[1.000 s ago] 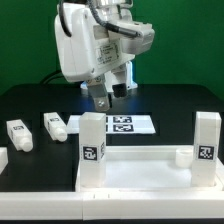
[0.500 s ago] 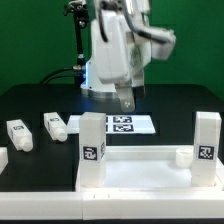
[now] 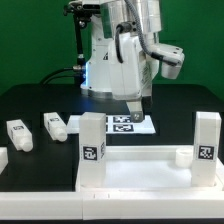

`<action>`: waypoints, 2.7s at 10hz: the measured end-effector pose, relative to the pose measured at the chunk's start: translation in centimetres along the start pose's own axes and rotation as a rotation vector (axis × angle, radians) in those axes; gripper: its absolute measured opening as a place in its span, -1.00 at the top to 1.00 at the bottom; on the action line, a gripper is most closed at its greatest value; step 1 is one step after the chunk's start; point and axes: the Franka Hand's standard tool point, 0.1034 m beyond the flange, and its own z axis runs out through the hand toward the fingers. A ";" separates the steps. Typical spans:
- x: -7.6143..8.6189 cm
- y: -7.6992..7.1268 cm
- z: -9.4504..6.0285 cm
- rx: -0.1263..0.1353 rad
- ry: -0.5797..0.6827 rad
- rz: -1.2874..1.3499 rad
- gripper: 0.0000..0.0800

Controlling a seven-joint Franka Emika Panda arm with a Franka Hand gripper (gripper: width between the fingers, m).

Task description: Assemble desk

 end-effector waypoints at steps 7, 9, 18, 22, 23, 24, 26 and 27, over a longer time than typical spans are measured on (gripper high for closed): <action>0.8 3.7 6.6 0.007 0.116 -0.093 -0.62; 1.3 4.0 7.6 0.031 0.135 -0.093 -0.62; 0.9 4.7 8.6 0.022 0.142 -0.098 0.76; 0.6 4.9 8.4 0.020 0.139 -0.119 0.87; 0.4 4.9 7.5 0.027 0.129 -0.143 0.87; 0.3 4.6 6.0 0.043 0.112 -0.180 0.87; 0.0 3.8 2.9 0.067 0.074 -0.253 0.87; 0.0 3.9 2.5 0.057 0.070 -0.344 0.87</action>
Offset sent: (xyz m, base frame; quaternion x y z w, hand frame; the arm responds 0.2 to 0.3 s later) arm -0.0083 0.0142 -0.0261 -0.0261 0.0355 -0.0238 0.9987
